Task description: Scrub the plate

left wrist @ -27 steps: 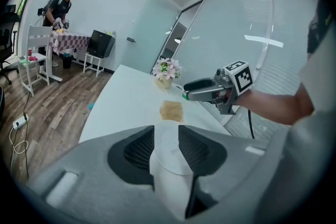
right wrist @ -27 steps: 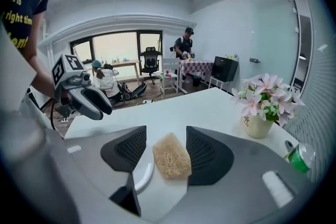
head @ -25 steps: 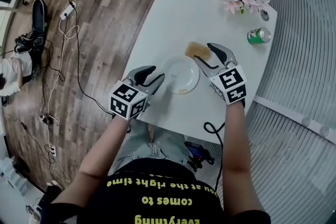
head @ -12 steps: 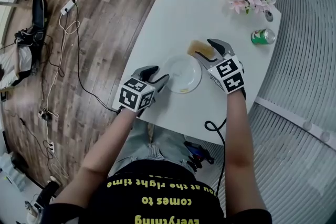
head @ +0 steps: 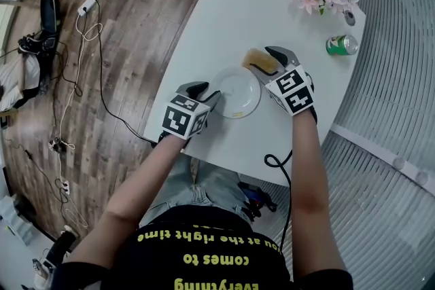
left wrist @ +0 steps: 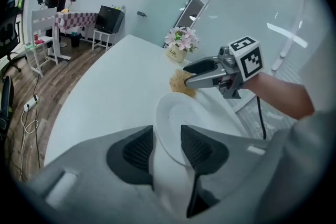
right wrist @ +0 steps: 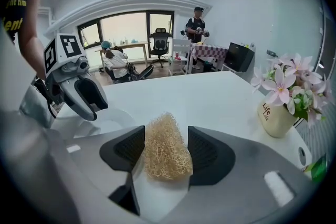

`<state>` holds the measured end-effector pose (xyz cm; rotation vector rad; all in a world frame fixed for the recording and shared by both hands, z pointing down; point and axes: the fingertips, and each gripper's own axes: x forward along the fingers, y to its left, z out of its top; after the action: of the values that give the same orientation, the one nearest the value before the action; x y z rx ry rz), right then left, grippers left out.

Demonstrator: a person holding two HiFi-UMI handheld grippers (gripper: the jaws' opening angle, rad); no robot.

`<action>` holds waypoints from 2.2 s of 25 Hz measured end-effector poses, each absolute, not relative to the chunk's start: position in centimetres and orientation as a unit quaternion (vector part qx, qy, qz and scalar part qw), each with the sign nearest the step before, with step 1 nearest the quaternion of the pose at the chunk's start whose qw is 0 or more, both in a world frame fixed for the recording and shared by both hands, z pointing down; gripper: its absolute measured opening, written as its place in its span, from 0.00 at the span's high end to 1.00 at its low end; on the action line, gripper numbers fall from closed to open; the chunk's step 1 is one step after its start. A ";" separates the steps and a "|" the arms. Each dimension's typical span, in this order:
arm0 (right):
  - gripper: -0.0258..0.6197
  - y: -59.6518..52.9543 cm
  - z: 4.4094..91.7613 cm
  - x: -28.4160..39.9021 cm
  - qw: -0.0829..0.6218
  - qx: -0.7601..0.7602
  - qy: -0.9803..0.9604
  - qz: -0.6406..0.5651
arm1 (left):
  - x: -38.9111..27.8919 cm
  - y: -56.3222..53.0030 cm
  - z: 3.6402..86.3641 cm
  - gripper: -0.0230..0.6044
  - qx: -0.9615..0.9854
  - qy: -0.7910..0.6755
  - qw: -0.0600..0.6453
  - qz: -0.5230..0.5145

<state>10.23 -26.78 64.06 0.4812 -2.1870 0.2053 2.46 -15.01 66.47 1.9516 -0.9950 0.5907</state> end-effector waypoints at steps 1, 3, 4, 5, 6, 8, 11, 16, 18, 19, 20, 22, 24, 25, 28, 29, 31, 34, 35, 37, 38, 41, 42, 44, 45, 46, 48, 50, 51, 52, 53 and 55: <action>0.55 -26.7 64.2 10.2 0.433 0.190 -0.877 0.084 | 2.6 -15.0 66.4 0.69 0.779 -0.394 0.429 0.231; 0.56 -26.5 64.3 10.3 0.436 0.185 -0.876 0.086 | 2.9 -15.0 66.2 0.69 0.777 -0.389 0.446 0.216; 0.57 -26.4 64.4 10.4 0.438 0.183 -0.876 0.088 | 3.1 -15.0 66.2 0.69 0.776 -0.386 0.453 0.209; 0.57 -26.4 64.6 10.4 0.440 0.181 -0.875 0.091 | 3.2 -15.0 66.1 0.69 0.774 -0.384 0.460 0.203; 0.57 -26.3 64.8 10.6 0.443 0.179 -0.873 0.096 | 3.4 -15.0 66.0 0.69 0.773 -0.381 0.467 0.199; 0.59 -26.2 65.3 10.8 0.449 0.175 -0.870 0.104 | 3.9 -15.0 65.9 0.69 0.770 -0.372 0.482 0.190; 0.65 -25.8 66.0 11.0 0.453 0.170 -0.867 0.116 | 4.3 -15.1 66.0 0.71 0.765 -0.363 0.498 0.187; 0.73 -25.5 66.2 11.0 0.442 0.183 -0.869 0.130 | 4.3 -14.8 66.6 0.86 0.761 -0.358 0.495 0.221; 0.75 -25.5 65.9 11.1 0.439 0.190 -0.869 0.125 | 4.4 -14.9 66.7 0.86 0.759 -0.357 0.498 0.221; 0.78 -25.6 65.7 11.2 0.436 0.196 -0.870 0.121 | 4.4 -14.9 66.7 0.86 0.759 -0.357 0.499 0.219; 0.80 -25.8 65.3 11.4 0.430 0.204 -0.871 0.118 | 4.3 -14.9 66.7 0.86 0.758 -0.357 0.500 0.218; 0.84 -26.0 64.2 12.0 0.407 0.223 -0.876 0.127 | 4.3 -14.8 66.8 0.86 0.757 -0.357 0.501 0.218; 0.85 -26.1 62.9 12.7 0.379 0.237 -0.882 0.149 | 4.4 -14.8 66.8 0.86 0.757 -0.356 0.503 0.217; 0.85 -26.0 62.3 13.1 0.366 0.242 -0.884 0.159 | 4.3 -14.8 66.8 0.87 0.757 -0.355 0.504 0.217; 0.86 -25.2 60.7 14.1 0.333 0.248 -0.889 0.191 | 4.3 -14.9 66.7 0.87 0.756 -0.353 0.508 0.215; 0.86 -24.8 60.1 14.3 0.320 0.248 -0.891 0.205 | 4.4 -14.8 66.7 0.87 0.755 -0.352 0.510 0.214; 0.86 -23.8 59.3 14.6 0.294 0.244 -0.893 0.238 | 4.3 -14.8 66.8 0.87 0.752 -0.348 0.517 0.214; 0.86 -21.9 59.5 15.1 0.280 0.235 -0.889 0.276 | 4.3 -15.0 66.9 0.88 0.749 -0.344 0.526 0.210; 0.86 -21.1 59.9 15.2 0.282 0.231 -0.886 0.288 | 4.5 -15.0 66.8 0.88 0.749 -0.342 0.529 0.208; 0.86 -19.4 60.8 15.4 0.291 0.224 -0.877 0.310 | 4.5 -15.0 66.8 0.88 0.748 -0.340 0.532 0.206; 0.86 -18.5 61.4 15.4 0.302 0.221 -0.872 0.317 | 4.5 -15.0 66.9 0.88 0.747 -0.340 0.532 0.206; 0.86 -16.3 63.4 15.6 0.340 0.216 -0.859 0.316 | 4.6 -15.1 66.8 0.88 0.747 -0.341 0.535 0.201; 0.86 -15.9 63.9 15.6 0.350 0.216 -0.857 0.311 | 4.7 -15.1 66.8 0.88 0.746 -0.341 0.536 0.200; 0.86 -15.5 64.4 15.4 0.362 0.218 -0.854 0.302 | 4.7 -15.2 66.9 0.88 0.745 -0.341 0.538 0.198; 0.86 -15.5 64.6 15.3 0.368 0.218 -0.853 0.298 | 4.7 -15.2 66.9 0.88 0.745 -0.340 0.540 0.198; 0.86 -15.4 64.8 15.2 0.373 0.218 -0.852 0.294 | 4.8 -15.1 66.8 0.88 0.745 -0.337 0.541 0.197; 0.87 -15.1 65.1 15.1 0.382 0.217 -0.851 0.289 | 5.0 -15.0 66.8 0.88 0.744 -0.334 0.543 0.198; 0.87 -15.0 65.3 15.1 0.383 0.214 -0.853 0.284 | 4.9 -14.9 66.7 0.88 0.741 -0.339 0.545 0.196; 0.87 -14.9 65.3 15.1 0.385 0.212 -0.854 0.278 | 4.9 -14.9 66.7 0.88 0.738 -0.342 0.548 0.193; 0.87 -14.9 65.4 15.1 0.389 0.209 -0.856 0.270 | 5.0 -14.9 66.7 0.88 0.736 -0.343 0.552 0.188; 0.87 -14.8 65.5 15.1 0.393 0.208 -0.856 0.263 | 5.2 -14.9 66.7 0.88 0.736 -0.342 0.554 0.185; 0.87 -14.8 65.6 15.0 0.394 0.206 -0.857 0.259 | 5.5 -14.8 66.7 0.88 0.739 -0.340 0.552 0.184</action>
<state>15.03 -14.81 65.64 0.5229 -2.1742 0.6570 5.48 -14.84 66.74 1.7467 -0.8030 0.4349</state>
